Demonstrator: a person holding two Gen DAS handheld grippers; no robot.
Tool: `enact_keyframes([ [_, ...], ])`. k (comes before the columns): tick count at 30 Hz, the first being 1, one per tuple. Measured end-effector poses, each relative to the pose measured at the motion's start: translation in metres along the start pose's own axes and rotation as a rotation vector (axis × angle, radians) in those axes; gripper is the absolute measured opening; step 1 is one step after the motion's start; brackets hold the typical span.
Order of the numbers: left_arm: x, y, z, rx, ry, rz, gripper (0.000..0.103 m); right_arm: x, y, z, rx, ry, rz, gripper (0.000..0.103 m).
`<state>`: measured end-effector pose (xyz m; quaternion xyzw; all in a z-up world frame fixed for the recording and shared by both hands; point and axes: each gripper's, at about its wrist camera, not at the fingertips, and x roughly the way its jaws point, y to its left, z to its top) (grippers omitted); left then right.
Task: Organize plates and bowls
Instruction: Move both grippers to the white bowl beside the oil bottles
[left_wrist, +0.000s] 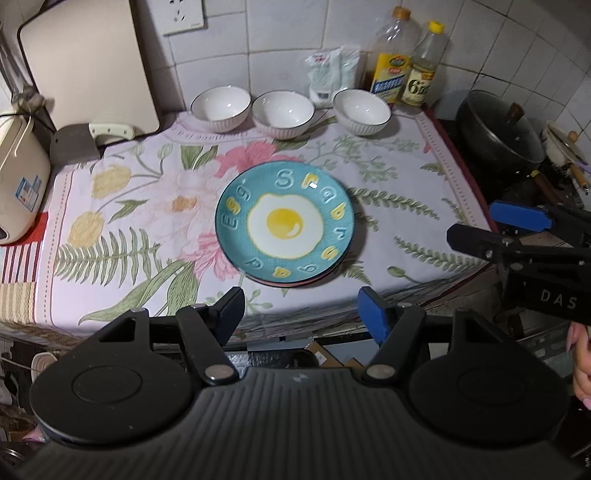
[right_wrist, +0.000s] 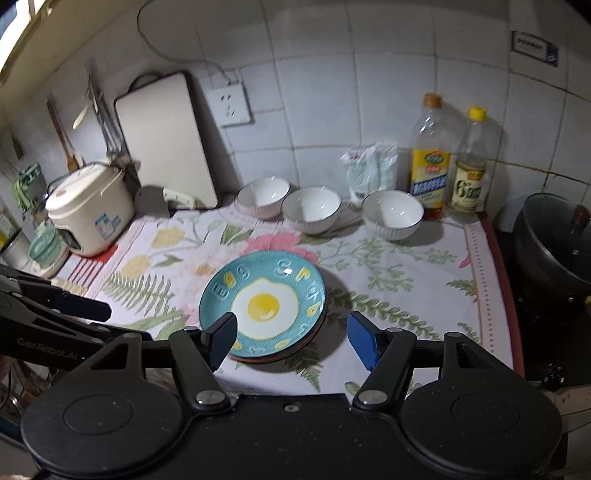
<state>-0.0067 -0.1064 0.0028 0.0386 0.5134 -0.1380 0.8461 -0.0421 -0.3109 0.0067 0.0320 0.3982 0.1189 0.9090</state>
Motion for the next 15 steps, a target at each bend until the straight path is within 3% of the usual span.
enact_keyframes([
  [4,-0.013,-0.016,0.012,0.037,-0.027,0.042,0.074,-0.014,-0.017,0.008,0.084,-0.027,-0.021,0.071],
  [8,-0.024,-0.035,0.027,0.091,-0.083,0.056,0.081,-0.024,-0.039,0.019,0.169,-0.058,0.013,0.072],
  [15,-0.015,-0.061,0.064,0.018,-0.168,0.024,0.088,-0.021,-0.075,0.046,0.145,-0.081,0.012,0.073],
])
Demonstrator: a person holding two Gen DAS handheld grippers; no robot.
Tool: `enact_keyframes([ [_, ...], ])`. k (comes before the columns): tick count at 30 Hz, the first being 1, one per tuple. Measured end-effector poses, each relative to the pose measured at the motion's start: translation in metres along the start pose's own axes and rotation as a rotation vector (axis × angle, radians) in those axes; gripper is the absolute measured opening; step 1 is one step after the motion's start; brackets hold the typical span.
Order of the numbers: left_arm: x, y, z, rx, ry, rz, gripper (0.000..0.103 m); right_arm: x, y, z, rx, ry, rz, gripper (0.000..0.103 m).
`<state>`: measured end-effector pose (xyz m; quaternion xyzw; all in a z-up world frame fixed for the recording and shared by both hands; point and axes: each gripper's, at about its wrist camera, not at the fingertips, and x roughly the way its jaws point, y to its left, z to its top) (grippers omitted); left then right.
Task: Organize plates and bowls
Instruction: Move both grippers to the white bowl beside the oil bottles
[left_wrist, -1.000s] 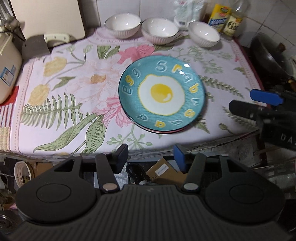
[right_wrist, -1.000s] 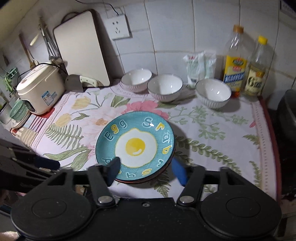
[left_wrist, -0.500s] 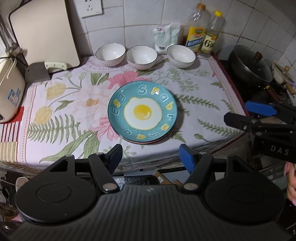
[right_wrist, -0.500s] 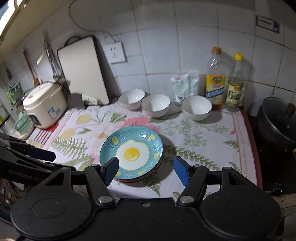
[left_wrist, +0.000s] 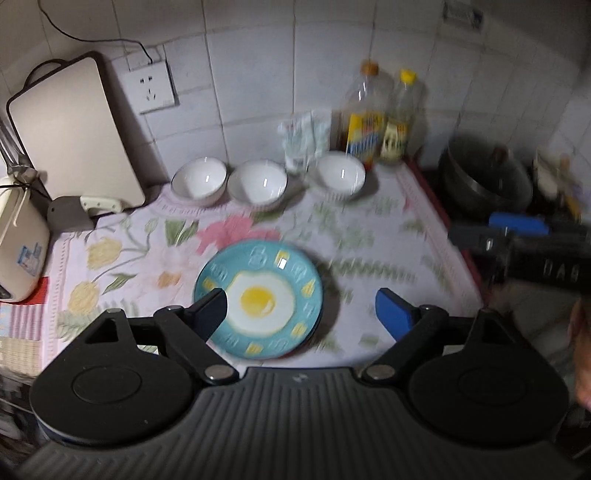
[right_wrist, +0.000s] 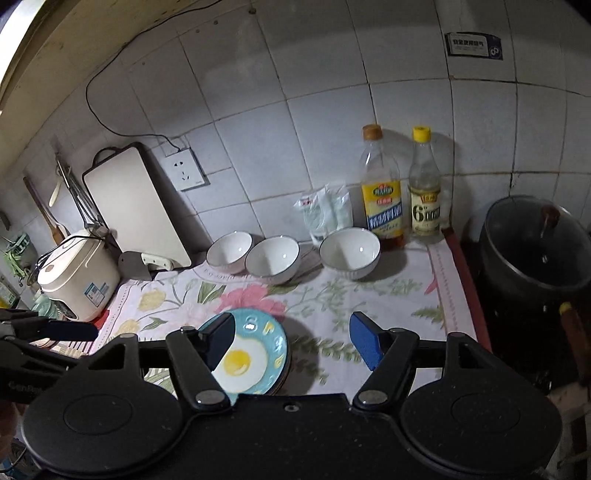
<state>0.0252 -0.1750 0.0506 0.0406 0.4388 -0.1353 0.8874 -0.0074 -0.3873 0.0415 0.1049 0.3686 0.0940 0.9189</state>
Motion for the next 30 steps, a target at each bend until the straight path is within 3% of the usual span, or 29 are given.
enact_keyframes([
  [7,0.043,-0.016,0.032,-0.151,-0.009,-0.016,0.088,0.032,-0.036,0.033,-0.071,0.005,0.052,0.073],
  [13,0.089,-0.019,0.053,-0.268,-0.047,0.051,0.088,0.073,-0.067,0.053,-0.129,-0.049,0.086,0.073],
  [22,0.153,-0.026,0.078,-0.303,-0.030,0.098,0.088,0.151,-0.101,0.074,-0.192,-0.006,0.064,0.073],
  [27,0.184,-0.025,0.085,-0.320,-0.019,0.064,0.088,0.194,-0.119,0.078,-0.183,0.028,0.046,0.073],
  [30,0.198,-0.024,0.087,-0.352,-0.050,0.089,0.087,0.214,-0.132,0.080,-0.132,0.035,0.064,0.073],
])
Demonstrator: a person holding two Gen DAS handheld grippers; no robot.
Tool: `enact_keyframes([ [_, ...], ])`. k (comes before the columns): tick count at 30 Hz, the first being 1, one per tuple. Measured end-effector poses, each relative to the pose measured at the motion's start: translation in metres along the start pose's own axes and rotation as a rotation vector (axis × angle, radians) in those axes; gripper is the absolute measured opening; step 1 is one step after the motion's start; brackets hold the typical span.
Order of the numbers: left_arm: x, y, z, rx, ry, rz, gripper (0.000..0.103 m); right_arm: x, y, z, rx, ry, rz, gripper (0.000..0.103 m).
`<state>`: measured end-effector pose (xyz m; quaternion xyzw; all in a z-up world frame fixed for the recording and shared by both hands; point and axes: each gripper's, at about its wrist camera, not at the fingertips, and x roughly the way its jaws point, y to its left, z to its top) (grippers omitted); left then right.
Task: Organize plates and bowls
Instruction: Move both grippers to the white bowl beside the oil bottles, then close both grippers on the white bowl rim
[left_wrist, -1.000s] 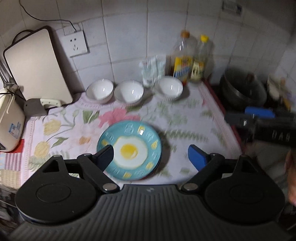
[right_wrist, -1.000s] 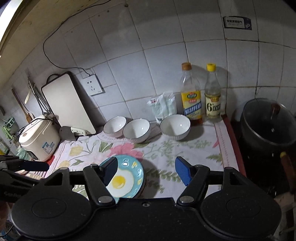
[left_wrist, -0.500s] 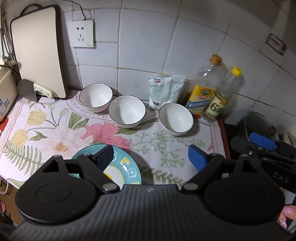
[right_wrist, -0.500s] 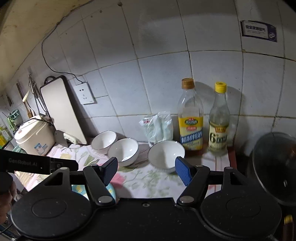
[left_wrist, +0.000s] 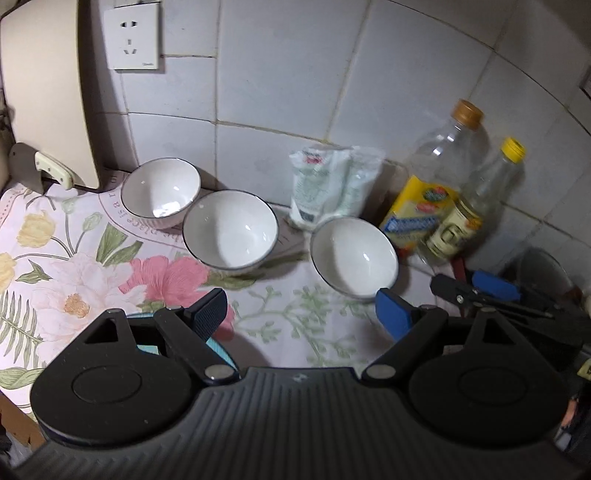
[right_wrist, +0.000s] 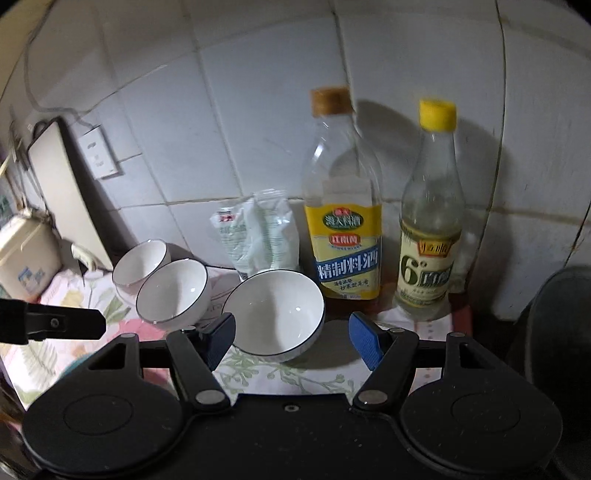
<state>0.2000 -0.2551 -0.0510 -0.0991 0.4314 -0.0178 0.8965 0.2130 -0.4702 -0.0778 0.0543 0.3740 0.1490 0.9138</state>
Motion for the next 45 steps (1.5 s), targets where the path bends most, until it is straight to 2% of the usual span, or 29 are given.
enact_keyframes([
  [7,0.048,-0.002,0.001,-0.040,0.025,0.024,0.085,0.040,-0.017,-0.004,0.052,0.033,0.018,0.073],
  [15,0.101,-0.008,-0.003,-0.112,0.054,0.015,0.082,0.089,-0.036,-0.011,0.123,0.123,0.025,0.070],
  [21,0.130,-0.012,-0.001,-0.157,0.093,0.014,0.066,0.113,-0.044,-0.016,0.190,0.170,0.057,0.057],
  [23,0.137,-0.012,0.000,-0.165,0.104,0.008,0.054,0.118,-0.044,-0.017,0.200,0.176,0.062,0.052],
  [24,0.140,-0.012,0.000,-0.172,0.116,0.005,0.050,0.120,-0.044,-0.017,0.201,0.183,0.064,0.046],
  [26,0.145,-0.010,0.000,-0.195,0.133,-0.009,0.034,0.124,-0.043,-0.018,0.203,0.200,0.062,0.038],
  [30,0.150,-0.008,-0.001,-0.232,0.153,-0.041,0.020,0.129,-0.043,-0.019,0.230,0.217,0.060,0.035],
  [31,0.150,-0.008,-0.001,-0.237,0.153,-0.051,0.015,0.129,-0.043,-0.019,0.236,0.218,0.060,0.029],
  [32,0.150,-0.008,-0.001,-0.237,0.153,-0.058,0.011,0.129,-0.042,-0.019,0.237,0.217,0.064,0.027],
  [40,0.145,-0.017,-0.002,-0.212,0.156,-0.044,0.009,0.129,-0.029,-0.012,0.233,0.251,0.016,0.025],
  [45,0.125,-0.022,-0.007,-0.177,0.151,-0.068,0.009,0.110,-0.025,-0.009,0.216,0.241,0.006,0.025],
])
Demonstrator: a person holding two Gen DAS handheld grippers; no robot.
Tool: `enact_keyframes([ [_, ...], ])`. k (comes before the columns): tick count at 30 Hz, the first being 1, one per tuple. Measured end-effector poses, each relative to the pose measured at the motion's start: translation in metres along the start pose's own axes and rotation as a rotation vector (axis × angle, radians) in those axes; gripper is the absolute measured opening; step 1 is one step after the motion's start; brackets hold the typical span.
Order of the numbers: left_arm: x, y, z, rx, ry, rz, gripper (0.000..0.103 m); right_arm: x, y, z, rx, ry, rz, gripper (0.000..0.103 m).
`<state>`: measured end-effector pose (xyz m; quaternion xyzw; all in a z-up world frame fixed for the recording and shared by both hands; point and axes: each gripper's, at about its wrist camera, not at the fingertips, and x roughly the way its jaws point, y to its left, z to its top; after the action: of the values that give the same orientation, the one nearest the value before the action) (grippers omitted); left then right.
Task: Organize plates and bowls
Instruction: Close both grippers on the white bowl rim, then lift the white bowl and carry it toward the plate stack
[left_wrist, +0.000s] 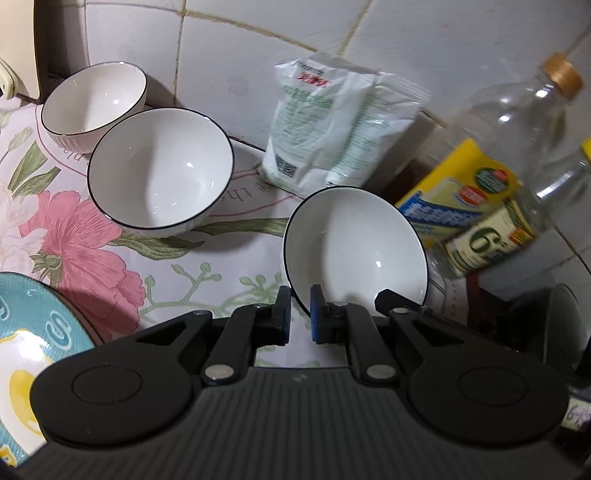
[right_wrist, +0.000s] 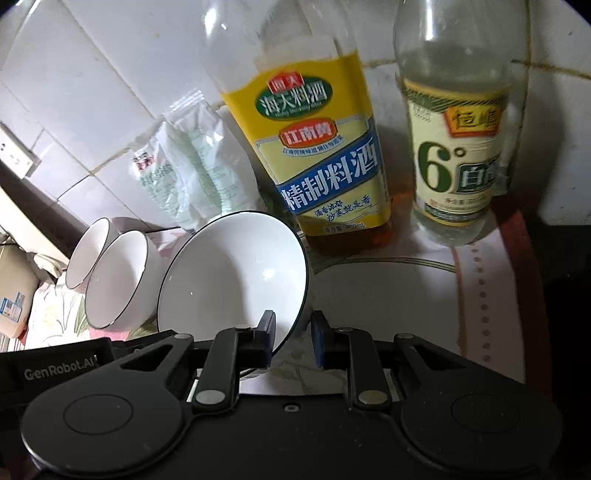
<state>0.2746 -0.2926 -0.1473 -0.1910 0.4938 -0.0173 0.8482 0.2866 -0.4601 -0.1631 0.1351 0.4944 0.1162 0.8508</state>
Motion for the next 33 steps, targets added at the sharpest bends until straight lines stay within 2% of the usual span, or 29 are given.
enact_keyframes([
  [5,-0.030,-0.011,-0.011,0.088,0.002,0.008,0.009,-0.030,0.002,-0.011,0.010,0.003,-0.012,0.025],
  [10,-0.063,-0.013,-0.023,0.130,0.010,0.001,0.009,-0.062,0.011,-0.023,0.026,-0.008,-0.013,0.025],
  [17,-0.097,-0.017,-0.052,0.191,0.016,0.030,0.009,-0.101,0.017,-0.061,0.041,-0.004,-0.014,0.025],
  [26,-0.118,-0.020,-0.082,0.227,0.042,0.002,0.009,-0.127,0.012,-0.097,0.055,-0.005,-0.024,0.025],
  [33,-0.118,-0.003,-0.106,0.212,0.081,-0.006,0.009,-0.134,0.013,-0.122,0.032,0.007,-0.031,0.025],
])
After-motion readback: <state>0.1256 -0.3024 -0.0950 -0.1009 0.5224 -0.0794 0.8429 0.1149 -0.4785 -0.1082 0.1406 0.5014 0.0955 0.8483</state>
